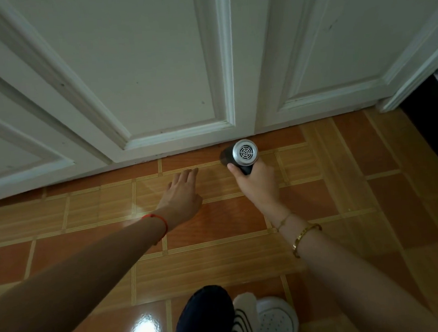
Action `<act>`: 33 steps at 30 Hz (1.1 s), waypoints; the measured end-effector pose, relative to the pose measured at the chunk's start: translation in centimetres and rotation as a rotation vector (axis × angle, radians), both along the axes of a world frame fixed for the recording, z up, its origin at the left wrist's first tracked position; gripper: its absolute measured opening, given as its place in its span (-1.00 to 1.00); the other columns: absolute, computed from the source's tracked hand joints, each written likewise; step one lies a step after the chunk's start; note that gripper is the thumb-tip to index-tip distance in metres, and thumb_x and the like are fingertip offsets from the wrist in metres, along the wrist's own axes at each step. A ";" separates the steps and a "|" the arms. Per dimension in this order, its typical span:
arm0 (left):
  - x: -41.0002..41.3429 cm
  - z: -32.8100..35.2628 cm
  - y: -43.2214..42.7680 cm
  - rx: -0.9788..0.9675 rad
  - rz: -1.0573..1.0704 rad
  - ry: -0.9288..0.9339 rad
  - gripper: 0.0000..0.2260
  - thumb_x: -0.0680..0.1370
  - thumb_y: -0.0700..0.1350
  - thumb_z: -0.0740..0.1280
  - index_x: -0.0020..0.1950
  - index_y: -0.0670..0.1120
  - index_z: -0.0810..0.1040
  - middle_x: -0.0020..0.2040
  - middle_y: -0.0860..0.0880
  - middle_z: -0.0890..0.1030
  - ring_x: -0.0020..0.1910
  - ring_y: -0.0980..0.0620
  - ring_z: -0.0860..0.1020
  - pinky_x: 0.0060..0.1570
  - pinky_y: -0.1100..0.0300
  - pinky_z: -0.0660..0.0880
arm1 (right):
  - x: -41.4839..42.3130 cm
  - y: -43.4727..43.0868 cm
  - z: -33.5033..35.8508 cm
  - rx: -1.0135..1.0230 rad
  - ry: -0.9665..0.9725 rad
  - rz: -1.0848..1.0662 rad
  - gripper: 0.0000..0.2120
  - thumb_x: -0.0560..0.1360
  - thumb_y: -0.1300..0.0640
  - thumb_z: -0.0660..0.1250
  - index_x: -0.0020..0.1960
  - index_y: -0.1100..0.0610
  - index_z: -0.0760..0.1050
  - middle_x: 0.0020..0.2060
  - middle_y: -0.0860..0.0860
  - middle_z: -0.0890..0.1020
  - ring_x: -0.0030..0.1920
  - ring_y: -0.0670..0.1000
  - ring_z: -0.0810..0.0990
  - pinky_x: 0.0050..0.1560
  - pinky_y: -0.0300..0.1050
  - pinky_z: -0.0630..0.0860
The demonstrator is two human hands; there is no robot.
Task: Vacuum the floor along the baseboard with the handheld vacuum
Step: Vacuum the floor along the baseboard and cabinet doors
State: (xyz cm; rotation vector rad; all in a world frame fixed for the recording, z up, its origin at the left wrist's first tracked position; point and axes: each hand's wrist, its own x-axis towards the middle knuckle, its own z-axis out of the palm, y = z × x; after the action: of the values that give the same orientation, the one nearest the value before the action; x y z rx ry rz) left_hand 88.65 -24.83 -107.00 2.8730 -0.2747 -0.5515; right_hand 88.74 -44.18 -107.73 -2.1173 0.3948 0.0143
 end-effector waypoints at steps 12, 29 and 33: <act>-1.1 -2.1 -1.3 0.180 -0.110 0.385 -0.22 0.57 0.32 0.12 0.58 0.12 -0.31 0.58 0.00 -0.37 0.58 -0.16 -0.28 0.48 -0.34 -0.12 | -1.1 -2.3 1.3 -0.186 0.071 0.064 -0.51 0.41 -0.22 0.42 0.18 0.09 0.52 -0.03 -0.02 0.66 -0.03 0.05 0.64 -0.19 -0.15 0.50; -2.3 -3.3 -2.3 0.355 -0.216 0.208 -0.20 0.52 0.43 -0.10 0.53 0.07 -0.44 0.55 -0.08 -0.44 0.56 -0.18 -0.32 0.47 -0.37 -0.14 | -6.3 -7.1 2.4 -0.352 0.134 0.093 -0.48 0.40 -0.28 0.40 0.16 0.08 0.50 -0.07 0.01 0.66 -0.05 0.09 0.64 -0.14 -0.08 0.53; -2.4 -3.3 -4.3 0.369 -0.333 0.119 -0.20 0.53 0.42 -0.12 0.54 0.03 -0.43 0.56 -0.07 -0.41 0.57 -0.18 -0.29 0.47 -0.36 -0.08 | -6.7 -8.4 2.6 -0.318 0.158 0.068 -0.50 0.39 -0.28 0.41 0.12 0.08 0.51 -0.13 -0.02 0.63 -0.05 0.08 0.64 -0.13 -0.08 0.53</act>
State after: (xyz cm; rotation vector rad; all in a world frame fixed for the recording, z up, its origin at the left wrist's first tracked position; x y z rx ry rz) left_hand 86.22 -29.09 -110.28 3.1448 -0.7082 -0.9157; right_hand 82.00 -52.63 -105.16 -2.4525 0.4414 0.1696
